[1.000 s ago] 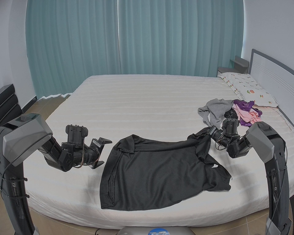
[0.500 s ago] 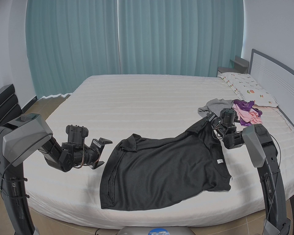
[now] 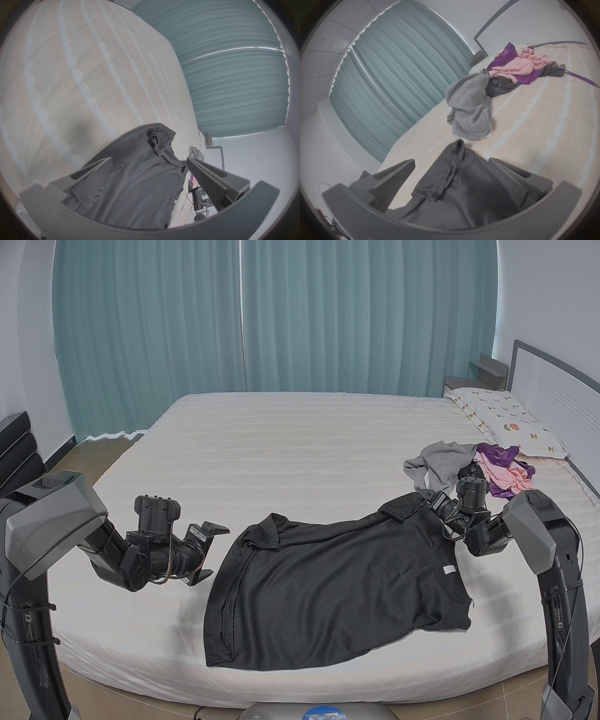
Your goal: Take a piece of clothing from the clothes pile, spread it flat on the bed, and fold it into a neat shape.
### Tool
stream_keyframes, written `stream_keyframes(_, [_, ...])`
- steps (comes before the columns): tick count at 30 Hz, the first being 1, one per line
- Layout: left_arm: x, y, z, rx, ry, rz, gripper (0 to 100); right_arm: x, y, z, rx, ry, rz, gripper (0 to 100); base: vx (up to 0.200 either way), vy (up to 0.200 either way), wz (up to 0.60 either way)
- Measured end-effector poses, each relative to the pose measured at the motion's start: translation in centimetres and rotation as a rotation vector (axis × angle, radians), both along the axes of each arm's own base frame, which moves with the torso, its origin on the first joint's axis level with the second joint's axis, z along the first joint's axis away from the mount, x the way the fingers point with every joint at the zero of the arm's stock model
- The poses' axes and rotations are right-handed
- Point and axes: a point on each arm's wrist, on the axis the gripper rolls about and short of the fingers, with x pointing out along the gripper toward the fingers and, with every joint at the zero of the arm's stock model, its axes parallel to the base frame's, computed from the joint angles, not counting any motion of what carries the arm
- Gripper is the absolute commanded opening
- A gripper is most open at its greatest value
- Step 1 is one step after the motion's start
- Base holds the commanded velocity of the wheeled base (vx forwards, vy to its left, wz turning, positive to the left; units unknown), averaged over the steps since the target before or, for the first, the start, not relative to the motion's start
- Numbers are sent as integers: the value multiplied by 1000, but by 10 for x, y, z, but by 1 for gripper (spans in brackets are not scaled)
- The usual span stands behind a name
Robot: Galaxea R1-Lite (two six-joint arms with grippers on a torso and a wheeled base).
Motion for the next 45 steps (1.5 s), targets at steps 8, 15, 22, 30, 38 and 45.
stream_keyframes(8, [-1, -1, -1, 3, 3, -4, 100, -51, -6, 3, 37, 81, 58, 100, 0, 0, 0])
stream_keyframes(15, [-5, -3, -1, 2, -9, -14, 100, -108, -7, 5, 75, 121, 103, 100, 0, 0, 0])
stream_keyframes(22, [-12, -8, -3, -1, -26, -31, 100, -149, -9, 15, 239, 116, 106, 100, -200, 0, 0])
stream_keyframes(30, [-17, -11, -4, 1, -26, -44, 100, -167, -18, 17, 327, 121, 117, 100, -50, 0, 0])
stream_keyframes(38, [-17, -11, -4, 0, -27, -45, 100, -175, -20, 21, 328, 99, 117, 100, 0, 0, 0])
stream_keyframes(45, [-18, -12, -1, -12, -31, -49, 100, -177, -18, 22, 327, 92, 123, 100, 0, -171, 0])
